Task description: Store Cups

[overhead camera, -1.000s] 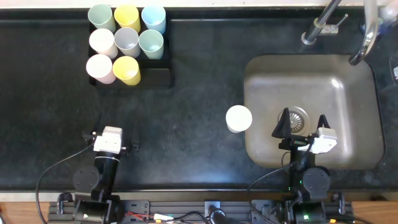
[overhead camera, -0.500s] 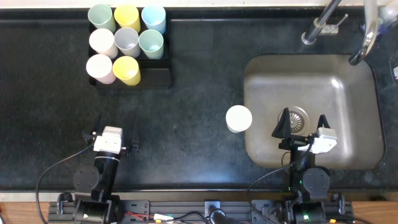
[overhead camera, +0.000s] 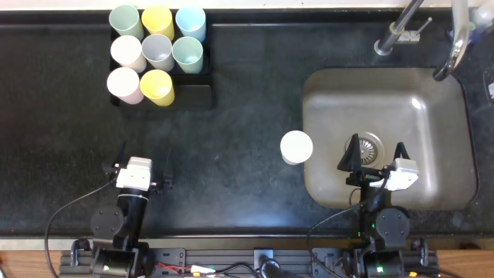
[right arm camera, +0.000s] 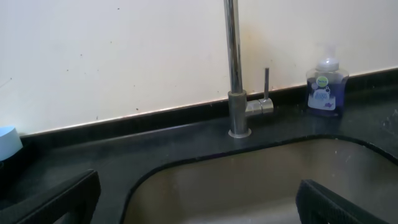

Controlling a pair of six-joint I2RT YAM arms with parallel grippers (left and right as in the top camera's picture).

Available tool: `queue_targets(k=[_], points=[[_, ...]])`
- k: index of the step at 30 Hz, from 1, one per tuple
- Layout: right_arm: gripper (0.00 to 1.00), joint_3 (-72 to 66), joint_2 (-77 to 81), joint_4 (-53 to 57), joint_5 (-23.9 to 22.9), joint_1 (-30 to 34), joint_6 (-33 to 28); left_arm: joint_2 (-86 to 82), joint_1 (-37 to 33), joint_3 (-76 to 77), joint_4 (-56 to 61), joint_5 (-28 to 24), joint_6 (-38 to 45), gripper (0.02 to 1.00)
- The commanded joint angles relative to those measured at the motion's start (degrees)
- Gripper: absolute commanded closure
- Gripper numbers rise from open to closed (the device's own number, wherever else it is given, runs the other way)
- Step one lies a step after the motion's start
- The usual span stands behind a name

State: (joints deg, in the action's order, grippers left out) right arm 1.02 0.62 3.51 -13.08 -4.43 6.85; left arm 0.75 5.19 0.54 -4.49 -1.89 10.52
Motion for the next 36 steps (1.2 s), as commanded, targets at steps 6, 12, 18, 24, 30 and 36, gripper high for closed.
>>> queue_targets(k=[6,12,18,24,30,36], points=[[0.003,-0.7,-0.4,-0.8,1.5,0.2,0.6,-0.6,-0.1,-0.1,-0.3,0.5,0.6,0.02],[0.005,12.4,1.9,9.5,1.7,0.2,0.2,-0.6,-0.1,-0.1,-0.3,0.5,0.6,0.02],[0.005,41.6,23.8,46.3,10.5,0.2,-2.5,-0.6,-0.1,-0.1,-0.3,0.5,0.6,0.02],[0.003,72.3,55.3,71.4,8.4,-5.1,-17.8,-0.6,-0.1,-0.1,-0.3,0.5,0.6,0.018],[0.003,83.6,75.6,88.2,4.0,-13.1,-22.2,-0.6,-0.1,-0.1,-0.3,0.5,0.6,0.02],[0.005,81.7,85.2,84.8,16.4,-13.4,-28.2,-0.6,-0.1,-0.1,-0.3,0.5,0.6,0.02]])
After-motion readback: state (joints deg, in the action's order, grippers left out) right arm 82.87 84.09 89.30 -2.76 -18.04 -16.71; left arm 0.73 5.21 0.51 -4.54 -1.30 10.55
